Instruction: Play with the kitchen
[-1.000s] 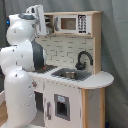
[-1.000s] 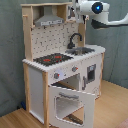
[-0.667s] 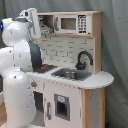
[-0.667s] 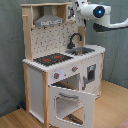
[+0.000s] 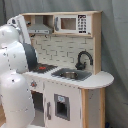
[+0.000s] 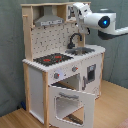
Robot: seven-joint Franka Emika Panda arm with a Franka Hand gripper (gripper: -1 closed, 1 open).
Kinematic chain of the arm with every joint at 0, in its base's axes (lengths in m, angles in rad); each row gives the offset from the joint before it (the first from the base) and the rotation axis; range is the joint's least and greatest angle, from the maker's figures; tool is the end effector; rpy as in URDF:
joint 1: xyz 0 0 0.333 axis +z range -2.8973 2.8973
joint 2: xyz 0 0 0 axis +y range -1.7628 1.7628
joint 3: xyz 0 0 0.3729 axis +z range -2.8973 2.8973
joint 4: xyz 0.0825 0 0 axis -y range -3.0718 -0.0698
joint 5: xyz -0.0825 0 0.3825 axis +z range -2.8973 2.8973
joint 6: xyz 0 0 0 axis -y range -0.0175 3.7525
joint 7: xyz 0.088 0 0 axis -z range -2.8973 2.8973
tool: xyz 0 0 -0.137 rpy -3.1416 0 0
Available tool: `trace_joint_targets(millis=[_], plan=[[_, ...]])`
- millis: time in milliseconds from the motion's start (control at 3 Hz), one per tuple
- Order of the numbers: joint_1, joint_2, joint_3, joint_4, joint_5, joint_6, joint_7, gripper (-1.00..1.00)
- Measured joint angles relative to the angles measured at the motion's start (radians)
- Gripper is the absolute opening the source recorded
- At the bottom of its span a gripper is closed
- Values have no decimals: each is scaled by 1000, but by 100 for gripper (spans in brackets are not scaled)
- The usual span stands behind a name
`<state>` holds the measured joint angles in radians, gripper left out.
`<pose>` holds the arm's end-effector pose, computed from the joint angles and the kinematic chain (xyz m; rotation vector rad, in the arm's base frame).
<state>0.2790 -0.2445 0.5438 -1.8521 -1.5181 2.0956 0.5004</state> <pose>0.3837 0.3725 0.7619 1.5322 0.7654 1.3416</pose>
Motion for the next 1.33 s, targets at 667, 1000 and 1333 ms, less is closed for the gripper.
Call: trace_joint_targets(millis=[667, 1000, 1333], plan=[[0, 8, 160, -112, -60, -80, 17, 100], [0, 38, 253, -159, -98, -123, 31, 100], [0, 89, 344, -174, -139, -157, 32, 100]])
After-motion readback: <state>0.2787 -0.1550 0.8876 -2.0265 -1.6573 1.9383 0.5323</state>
